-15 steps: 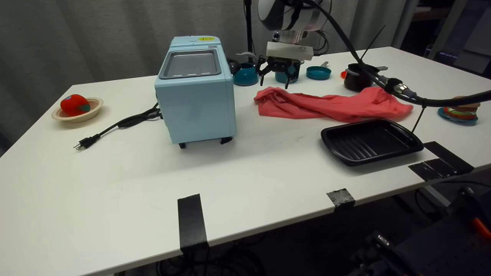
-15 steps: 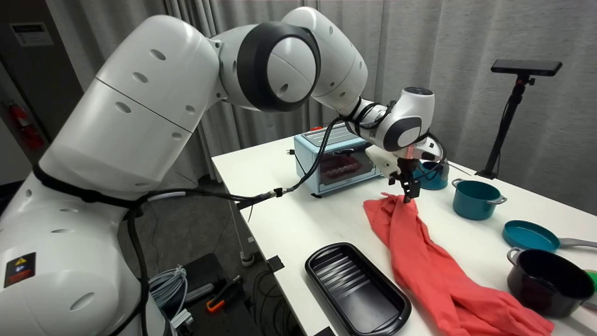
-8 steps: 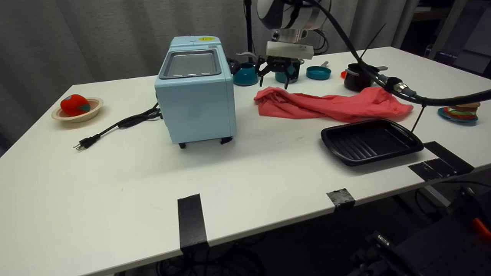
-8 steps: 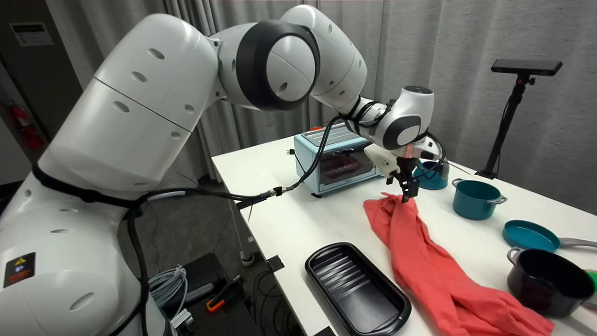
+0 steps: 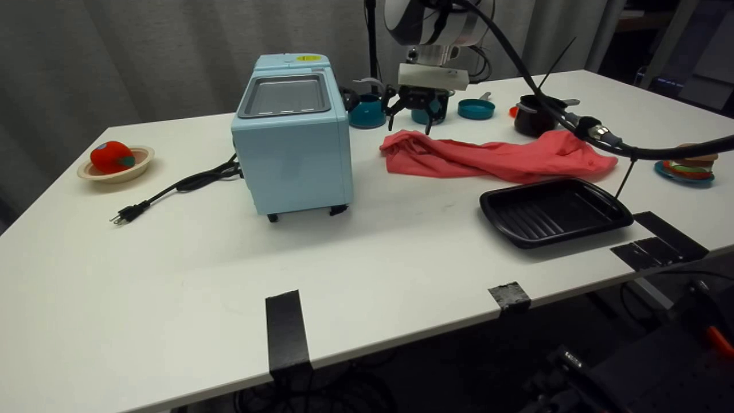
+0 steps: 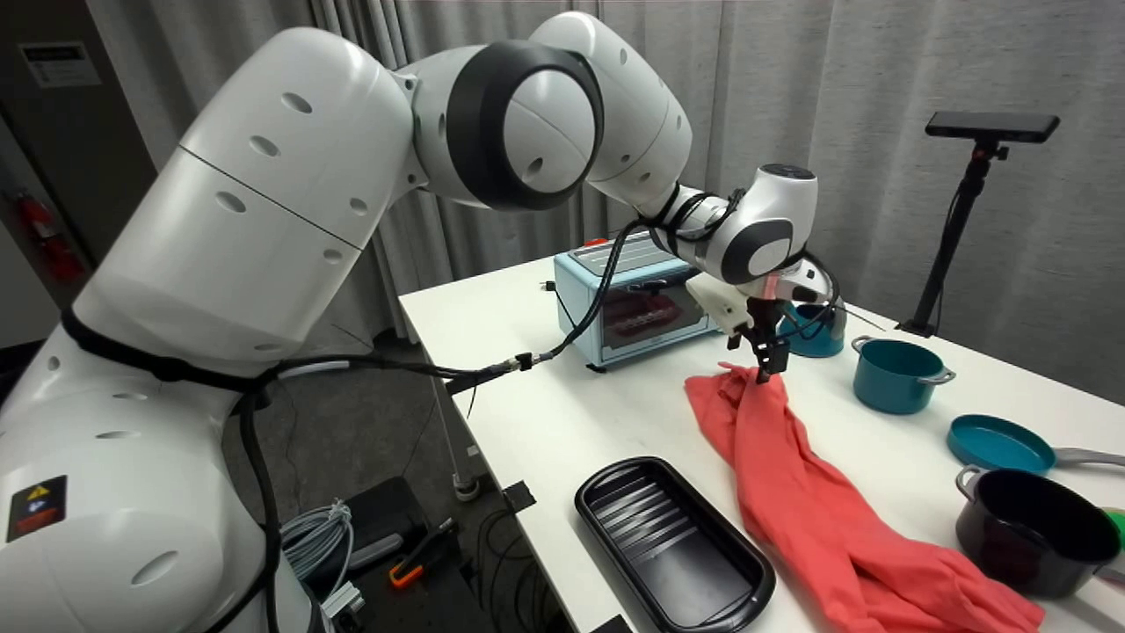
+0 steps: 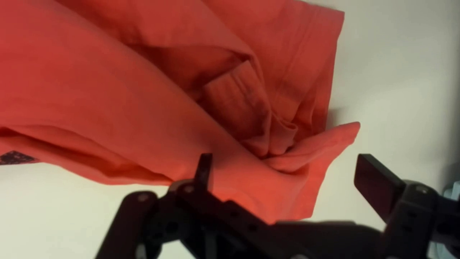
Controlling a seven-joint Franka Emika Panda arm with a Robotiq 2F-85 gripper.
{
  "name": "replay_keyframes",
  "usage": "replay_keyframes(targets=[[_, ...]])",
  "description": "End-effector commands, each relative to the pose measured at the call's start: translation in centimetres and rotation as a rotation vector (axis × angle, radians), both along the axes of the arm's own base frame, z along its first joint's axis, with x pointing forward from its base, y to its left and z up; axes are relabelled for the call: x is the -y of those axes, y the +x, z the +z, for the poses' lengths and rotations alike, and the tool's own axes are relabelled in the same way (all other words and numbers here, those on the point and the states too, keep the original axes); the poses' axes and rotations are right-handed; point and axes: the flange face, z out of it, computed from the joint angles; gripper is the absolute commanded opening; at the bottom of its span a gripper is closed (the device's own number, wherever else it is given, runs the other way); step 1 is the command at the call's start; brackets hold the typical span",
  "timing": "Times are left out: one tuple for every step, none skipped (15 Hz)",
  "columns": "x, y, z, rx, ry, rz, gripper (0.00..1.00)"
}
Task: Fold the orange towel in half
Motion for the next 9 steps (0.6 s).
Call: replay_keyframes(targets=[[-0.1, 0.1, -1.0, -0.008, -0.015, 0.012, 1.00], [-0.3, -0.3, -1.6, -0.013, -0.015, 0.013, 1.00], [-0.4, -0.4, -2.4, -0.021, -0.011, 0.019, 1.00], [-0.5, -0.5, -3.1, -0.029, -0.011, 0.023, 1.00], [-0.6, -0.7, -3.9, -0.036, -0.012, 0.026, 1.00], [-0.7, -0.8, -4.6, -0.044, -0.012, 0.026, 1.00], [-0.8, -0.9, -5.3, -0.052, -0.011, 0.029, 1.00], [-0.9, -1.0, -6.0, -0.060, -0.013, 0.032, 1.00], [-1.0, -1.1, -6.4, -0.064, -0.013, 0.035, 1.00]])
